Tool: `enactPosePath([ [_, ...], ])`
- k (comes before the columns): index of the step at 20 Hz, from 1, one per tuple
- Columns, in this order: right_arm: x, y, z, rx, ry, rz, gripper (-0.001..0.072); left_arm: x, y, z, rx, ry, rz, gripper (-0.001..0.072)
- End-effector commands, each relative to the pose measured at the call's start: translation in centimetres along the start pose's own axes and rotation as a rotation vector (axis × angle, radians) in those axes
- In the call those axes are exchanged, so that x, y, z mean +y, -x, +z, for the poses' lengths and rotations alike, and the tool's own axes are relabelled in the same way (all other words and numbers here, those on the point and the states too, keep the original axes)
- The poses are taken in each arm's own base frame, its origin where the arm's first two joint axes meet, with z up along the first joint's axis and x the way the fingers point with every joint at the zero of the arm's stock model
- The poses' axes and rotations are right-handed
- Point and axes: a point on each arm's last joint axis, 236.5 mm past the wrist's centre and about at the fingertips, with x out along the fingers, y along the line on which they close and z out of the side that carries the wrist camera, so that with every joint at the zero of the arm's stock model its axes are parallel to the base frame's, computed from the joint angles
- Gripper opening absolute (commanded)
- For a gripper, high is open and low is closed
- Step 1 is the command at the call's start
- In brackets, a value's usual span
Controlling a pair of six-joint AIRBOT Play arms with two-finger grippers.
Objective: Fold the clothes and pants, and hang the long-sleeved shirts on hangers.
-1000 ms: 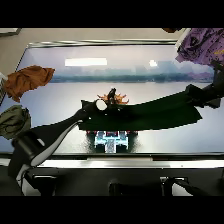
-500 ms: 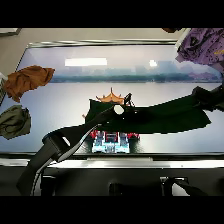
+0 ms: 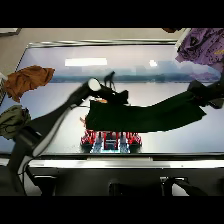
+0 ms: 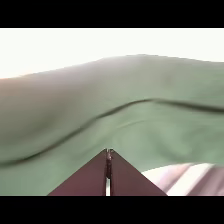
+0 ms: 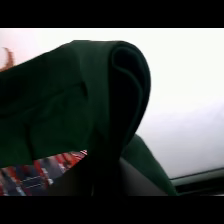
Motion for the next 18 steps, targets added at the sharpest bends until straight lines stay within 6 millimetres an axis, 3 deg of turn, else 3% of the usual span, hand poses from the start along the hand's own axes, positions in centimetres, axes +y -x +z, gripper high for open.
enactPosePath([
  [1, 8.2, 0.0, -0.1, -0.031, -0.075, 0.236, 0.0027, 8.4, 13.2, 1.9, -0.035, -0.035, 0.336, 0.0014],
  [4, 14.8, -1.6, -1.9, -0.028, -0.086, 0.318, 0.0027, 10.9, 22.3, 3.4, -0.148, -0.006, 0.418, 0.0015],
  [6, 18.7, -3.2, -3.6, -0.010, -0.093, 0.357, 0.0027, 11.6, 26.5, 3.8, -0.216, 0.021, 0.427, 0.0015],
  [8, 22.1, -5.0, -5.5, 0.017, -0.091, 0.392, 0.0027, 12.2, 29.4, 3.9, -0.263, 0.047, 0.435, 0.0015],
  [10, 24.7, -6.8, -7.3, 0.046, -0.098, 0.415, 0.0027, 12.9, 30.9, 3.6, -0.272, 0.066, 0.445, 0.0015],
  [13, 27.9, -9.2, -9.6, 0.075, -0.112, 0.446, 0.0026, 13.6, 31.5, 2.8, -0.239, 0.046, 0.460, 0.0016],
  [18, 30.8, -13.4, -13.0, 0.125, -0.116, 0.449, 0.0026, 13.6, 31.6, 2.8, -0.238, 0.047, 0.461, 0.0016],
])
